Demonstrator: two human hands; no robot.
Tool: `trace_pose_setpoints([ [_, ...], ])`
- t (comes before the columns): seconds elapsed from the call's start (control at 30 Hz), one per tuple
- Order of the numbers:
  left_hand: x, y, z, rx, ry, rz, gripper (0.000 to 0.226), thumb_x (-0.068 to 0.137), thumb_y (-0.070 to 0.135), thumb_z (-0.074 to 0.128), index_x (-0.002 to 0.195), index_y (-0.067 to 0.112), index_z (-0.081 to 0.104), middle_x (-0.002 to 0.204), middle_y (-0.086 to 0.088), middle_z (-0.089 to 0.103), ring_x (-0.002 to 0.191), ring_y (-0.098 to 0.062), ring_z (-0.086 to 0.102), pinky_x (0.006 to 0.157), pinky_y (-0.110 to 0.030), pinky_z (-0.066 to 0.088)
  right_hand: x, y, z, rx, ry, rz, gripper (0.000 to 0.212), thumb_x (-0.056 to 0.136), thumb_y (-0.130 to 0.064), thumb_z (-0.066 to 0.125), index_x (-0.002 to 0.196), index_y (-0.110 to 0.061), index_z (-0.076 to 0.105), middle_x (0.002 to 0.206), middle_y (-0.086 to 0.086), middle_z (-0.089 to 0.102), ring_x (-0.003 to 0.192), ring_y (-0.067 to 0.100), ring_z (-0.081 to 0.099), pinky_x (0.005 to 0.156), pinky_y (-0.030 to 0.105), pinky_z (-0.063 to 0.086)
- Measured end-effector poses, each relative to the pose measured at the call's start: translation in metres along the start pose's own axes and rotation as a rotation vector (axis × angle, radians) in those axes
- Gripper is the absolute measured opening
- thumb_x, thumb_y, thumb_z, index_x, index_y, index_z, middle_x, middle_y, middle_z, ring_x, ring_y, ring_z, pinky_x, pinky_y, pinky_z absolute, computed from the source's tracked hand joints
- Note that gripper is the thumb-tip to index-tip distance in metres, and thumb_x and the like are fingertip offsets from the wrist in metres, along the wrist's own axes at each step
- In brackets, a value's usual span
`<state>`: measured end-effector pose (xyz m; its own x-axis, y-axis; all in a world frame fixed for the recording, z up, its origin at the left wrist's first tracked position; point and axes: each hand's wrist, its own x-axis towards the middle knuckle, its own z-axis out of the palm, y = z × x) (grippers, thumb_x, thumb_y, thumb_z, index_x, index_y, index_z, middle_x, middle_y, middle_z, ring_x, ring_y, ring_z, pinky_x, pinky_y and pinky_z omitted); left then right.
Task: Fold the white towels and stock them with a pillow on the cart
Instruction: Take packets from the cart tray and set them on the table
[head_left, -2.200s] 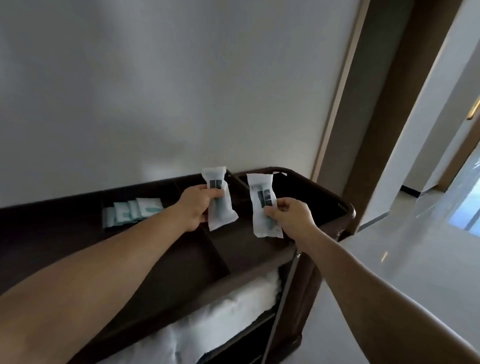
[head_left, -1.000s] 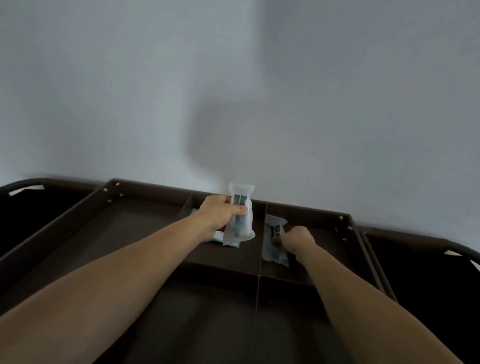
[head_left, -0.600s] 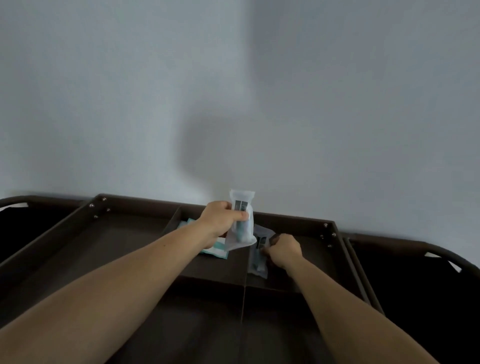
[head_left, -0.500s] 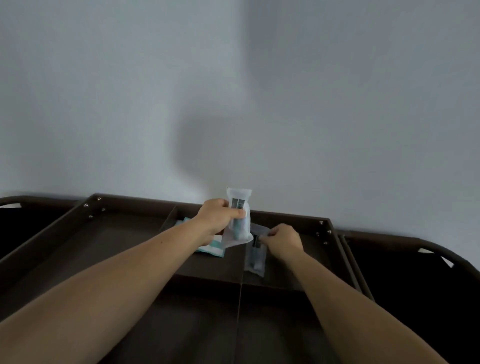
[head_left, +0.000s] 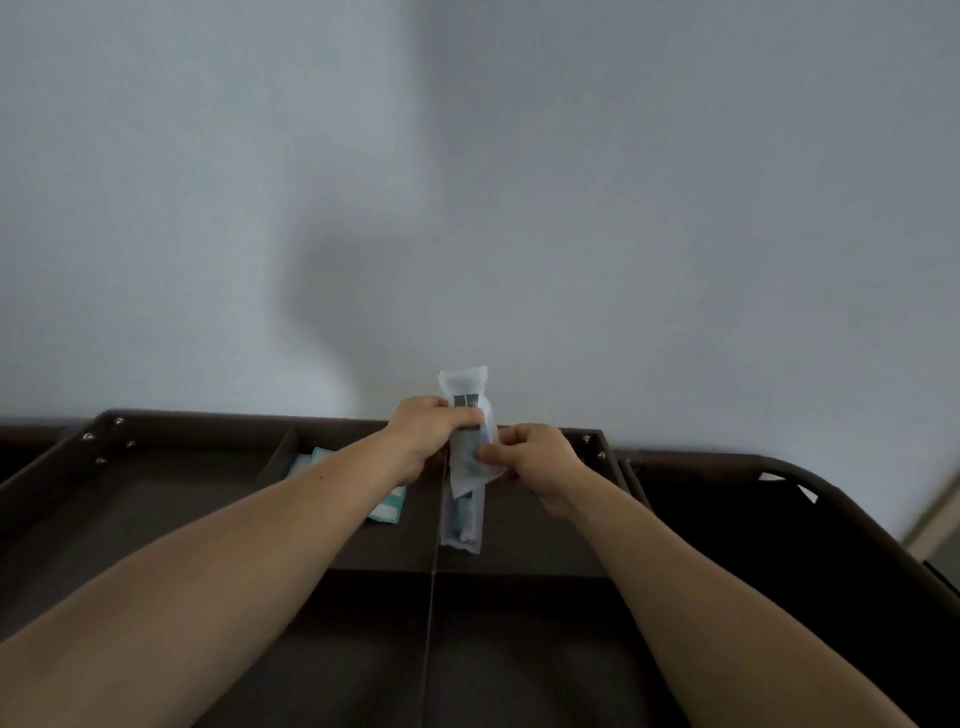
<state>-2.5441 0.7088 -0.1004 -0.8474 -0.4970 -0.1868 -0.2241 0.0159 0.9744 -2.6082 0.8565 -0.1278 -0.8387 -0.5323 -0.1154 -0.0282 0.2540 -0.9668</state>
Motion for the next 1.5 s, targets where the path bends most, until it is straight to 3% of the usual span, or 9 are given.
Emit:
trace_pose_setpoints([
  [0.13, 0.014, 0.007, -0.006, -0.061, 0.167, 0.026, 0.010, 0.087, 0.022, 0.070, 0.086, 0.012, 0.066, 0.078, -0.001, 0.071, 0.066, -0.016, 0.060, 0.051, -0.025, 0.038, 0.003, 0.019, -0.012, -0.100, 0.078, 0.089, 0.013, 0.078, -0.019, 0.084, 0.081, -0.017, 0.071, 0.072, -0.006, 0.071, 0.061, 0.008, 0.060, 0.045, 0.015, 0.042],
  [0.4, 0.014, 0.000, -0.037, 0.022, 0.272, 0.057, 0.003, 0.084, 0.017, 0.067, 0.086, 0.016, 0.068, 0.074, 0.004, 0.075, 0.062, -0.011, 0.061, 0.042, -0.020, 0.040, 0.011, 0.060, -0.006, -0.273, 0.159, 0.420, 0.019, 0.077, -0.019, 0.082, 0.083, -0.008, 0.069, 0.059, 0.003, 0.066, 0.040, 0.012, 0.054, 0.038, 0.018, 0.040],
  [0.77, -0.004, -0.018, -0.057, 0.172, 0.263, 0.027, 0.007, 0.084, 0.019, 0.067, 0.088, 0.013, 0.070, 0.076, 0.004, 0.075, 0.067, -0.013, 0.062, 0.037, -0.016, 0.037, 0.012, 0.062, 0.001, -0.699, 0.187, 0.324, 0.032, 0.075, -0.041, 0.079, 0.071, -0.020, 0.056, 0.070, -0.001, 0.062, 0.062, 0.014, 0.060, 0.050, 0.025, 0.039],
  [0.87, -0.016, -0.017, -0.062, 0.267, 0.282, 0.060, 0.011, 0.081, 0.020, 0.067, 0.082, 0.009, 0.071, 0.078, 0.003, 0.074, 0.070, -0.014, 0.061, 0.049, -0.019, 0.041, 0.013, 0.062, -0.005, -0.708, 0.144, 0.309, 0.028, 0.079, -0.037, 0.077, 0.076, -0.017, 0.058, 0.074, 0.000, 0.061, 0.065, 0.014, 0.059, 0.053, 0.026, 0.043],
  [0.93, -0.027, -0.017, -0.066, 0.382, 0.304, 0.087, 0.018, 0.080, 0.022, 0.068, 0.081, 0.005, 0.070, 0.076, 0.002, 0.068, 0.071, -0.017, 0.058, 0.062, -0.025, 0.044, 0.011, 0.057, -0.006, -0.712, 0.130, 0.297, 0.032, 0.084, -0.036, 0.071, 0.100, -0.009, 0.065, 0.094, 0.005, 0.065, 0.083, 0.020, 0.063, 0.069, 0.030, 0.052],
  [1.0, -0.040, -0.019, -0.073, 0.516, 0.334, 0.095, 0.018, 0.083, 0.028, 0.068, 0.084, 0.010, 0.070, 0.080, 0.004, 0.065, 0.078, -0.016, 0.059, 0.076, -0.032, 0.049, 0.007, 0.049, -0.002, -0.840, 0.189, 0.218, 0.053, 0.088, -0.039, 0.062, 0.128, -0.005, 0.053, 0.129, 0.014, 0.055, 0.116, 0.032, 0.053, 0.094, 0.041, 0.046],
  [1.07, -0.055, -0.022, -0.082, 0.654, 0.346, 0.086, 0.020, 0.086, 0.036, 0.067, 0.094, 0.017, 0.067, 0.093, 0.005, 0.066, 0.091, -0.017, 0.062, 0.086, -0.037, 0.051, 0.002, 0.036, 0.008, -0.957, 0.234, 0.033, 0.057, 0.090, -0.043, 0.055, 0.136, -0.010, 0.047, 0.140, 0.015, 0.044, 0.129, 0.036, 0.040, 0.102, 0.047, 0.038],
  [1.27, -0.107, -0.032, -0.135, 0.953, 0.438, -0.008, 0.056, 0.087, 0.048, 0.061, 0.134, 0.018, 0.058, 0.140, -0.006, 0.054, 0.128, -0.029, 0.049, 0.104, -0.041, 0.042, -0.021, -0.019, 0.088, -0.990, -0.004, -0.328, 0.061, 0.089, -0.053, 0.055, 0.139, -0.019, 0.048, 0.144, 0.008, 0.041, 0.134, 0.031, 0.035, 0.106, 0.050, 0.034],
  [1.5, -0.210, -0.063, -0.267, 1.017, 0.618, -0.092, 0.054, 0.089, 0.052, 0.056, 0.132, 0.020, 0.059, 0.139, -0.007, 0.053, 0.129, -0.029, 0.046, 0.107, -0.049, 0.040, -0.077, -0.069, 0.228, -1.000, -0.233, -0.541, 0.067, 0.089, -0.062, 0.050, 0.144, -0.025, 0.045, 0.151, 0.004, 0.038, 0.140, 0.029, 0.030, 0.110, 0.053, 0.030],
])
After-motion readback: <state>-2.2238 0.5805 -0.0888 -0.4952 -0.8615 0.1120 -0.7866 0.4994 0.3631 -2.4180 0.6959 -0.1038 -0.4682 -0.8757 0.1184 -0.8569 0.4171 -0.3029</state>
